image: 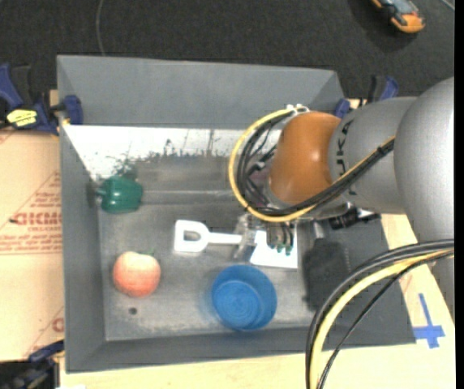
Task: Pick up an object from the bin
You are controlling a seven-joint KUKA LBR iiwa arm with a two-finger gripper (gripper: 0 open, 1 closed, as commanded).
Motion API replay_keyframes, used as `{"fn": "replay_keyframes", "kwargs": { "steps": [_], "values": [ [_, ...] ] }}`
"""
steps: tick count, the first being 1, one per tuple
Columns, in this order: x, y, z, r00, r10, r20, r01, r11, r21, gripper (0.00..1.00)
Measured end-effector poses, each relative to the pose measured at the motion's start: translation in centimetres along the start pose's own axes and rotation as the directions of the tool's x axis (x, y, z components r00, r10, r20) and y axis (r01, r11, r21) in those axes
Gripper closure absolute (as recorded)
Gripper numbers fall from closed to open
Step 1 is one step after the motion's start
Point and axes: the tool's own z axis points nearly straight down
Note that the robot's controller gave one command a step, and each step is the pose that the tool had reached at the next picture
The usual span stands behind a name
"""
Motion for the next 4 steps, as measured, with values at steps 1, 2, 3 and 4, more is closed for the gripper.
{"fn": "replay_keyframes", "kwargs": {
  "steps": [1, 2, 3, 4],
  "values": [
    [0.00, 0.00, 0.00, 1.000, 0.000, 0.000, 0.000, 1.000, 0.000, 1.00],
    [0.00, 0.00, 0.00, 1.000, 0.000, 0.000, 0.000, 1.000, 0.000, 1.00],
    [0.00, 0.00, 0.00, 1.000, 0.000, 0.000, 0.000, 1.000, 0.000, 1.00],
    [0.00, 0.00, 0.00, 1.000, 0.000, 0.000, 0.000, 1.000, 0.000, 1.00]
  ]
}}
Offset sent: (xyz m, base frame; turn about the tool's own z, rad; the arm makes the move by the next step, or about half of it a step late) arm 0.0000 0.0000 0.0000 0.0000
